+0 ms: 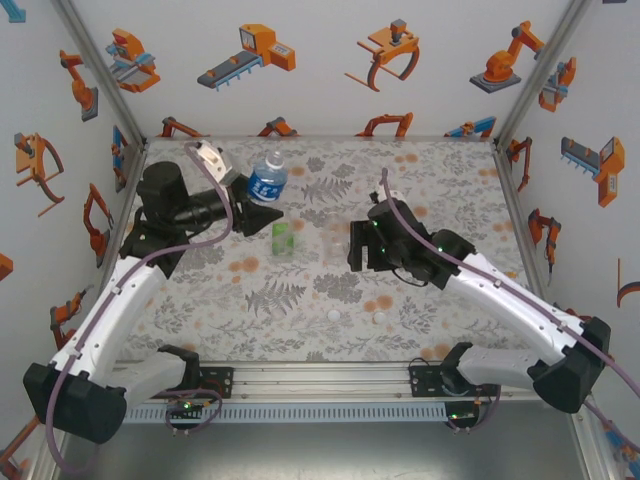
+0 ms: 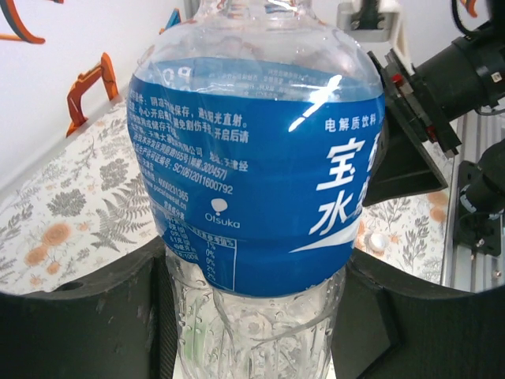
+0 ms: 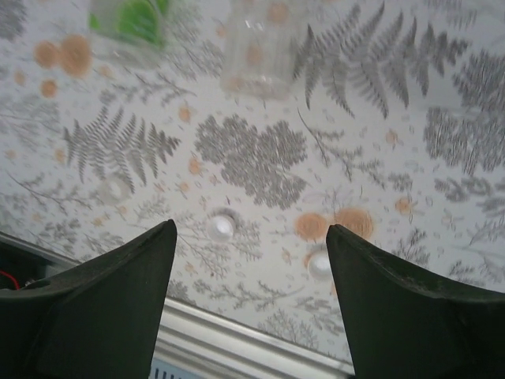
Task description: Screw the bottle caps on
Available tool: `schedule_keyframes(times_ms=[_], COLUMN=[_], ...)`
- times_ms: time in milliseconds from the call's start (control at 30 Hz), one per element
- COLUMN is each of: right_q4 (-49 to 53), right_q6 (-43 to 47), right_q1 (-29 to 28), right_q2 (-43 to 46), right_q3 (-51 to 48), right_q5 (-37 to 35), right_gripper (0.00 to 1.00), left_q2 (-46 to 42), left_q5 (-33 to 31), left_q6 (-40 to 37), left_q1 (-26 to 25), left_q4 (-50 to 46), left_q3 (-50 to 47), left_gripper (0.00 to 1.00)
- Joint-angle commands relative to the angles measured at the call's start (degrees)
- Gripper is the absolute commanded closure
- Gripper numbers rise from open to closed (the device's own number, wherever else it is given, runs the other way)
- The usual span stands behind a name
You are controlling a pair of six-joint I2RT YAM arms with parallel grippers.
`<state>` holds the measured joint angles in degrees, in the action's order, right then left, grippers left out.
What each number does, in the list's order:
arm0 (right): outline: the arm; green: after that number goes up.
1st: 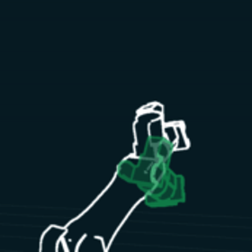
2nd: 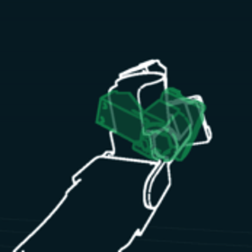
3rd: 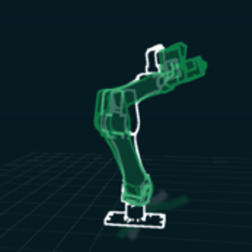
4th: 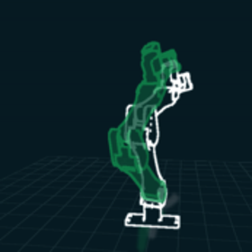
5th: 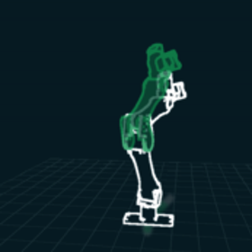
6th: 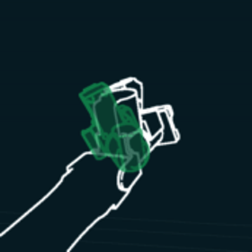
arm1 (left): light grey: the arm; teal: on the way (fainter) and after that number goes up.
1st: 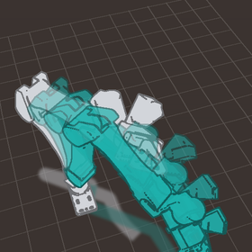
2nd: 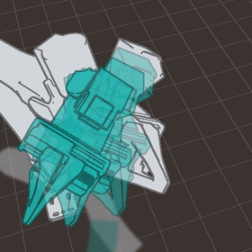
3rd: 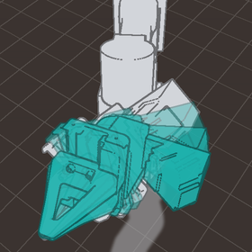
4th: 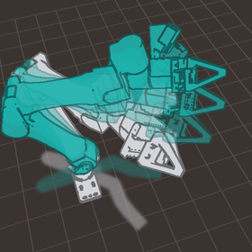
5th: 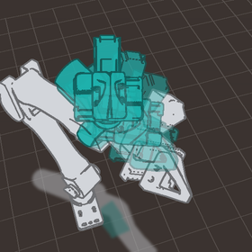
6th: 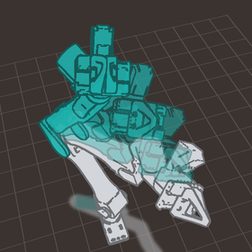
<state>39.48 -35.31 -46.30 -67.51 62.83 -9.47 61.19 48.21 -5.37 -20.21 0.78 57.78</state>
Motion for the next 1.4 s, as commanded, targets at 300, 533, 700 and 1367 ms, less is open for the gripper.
schedule_keyframes(times_ms=[300, 533, 700, 1367], right_q4=[4.21, 1.59, -1.95, -8.11], right_q6=[-13.31, -16.65, -16.88, -18.56], right_q1=[0.29, 0.21, 0.25, 0.18], right_q2=[0.94, 0.06, -1.81, -8.14], right_q3=[-15.85, -20.77, -22.56, -25.66], right_q5=[3.1, 1.97, 2.2, 2.41], right_gripper=[0.39, 0.45, 0.47, 0.57], left_q2=[-1.25, -1.53, -0.99, -1.6], left_q5=[2.0, 0.94, 1.15, -1.31], left_q6=[0.48, 3.31, 4.89, 5.23], left_q1=[0.1, 0.13, 0.13, -0.66], left_q4=[9.29, 12.36, 13.69, 13.65], left_q3=[-4.48, -5.57, -5.73, -6.49], left_gripper=[1.0, 1.0, 1.0, 0.98])
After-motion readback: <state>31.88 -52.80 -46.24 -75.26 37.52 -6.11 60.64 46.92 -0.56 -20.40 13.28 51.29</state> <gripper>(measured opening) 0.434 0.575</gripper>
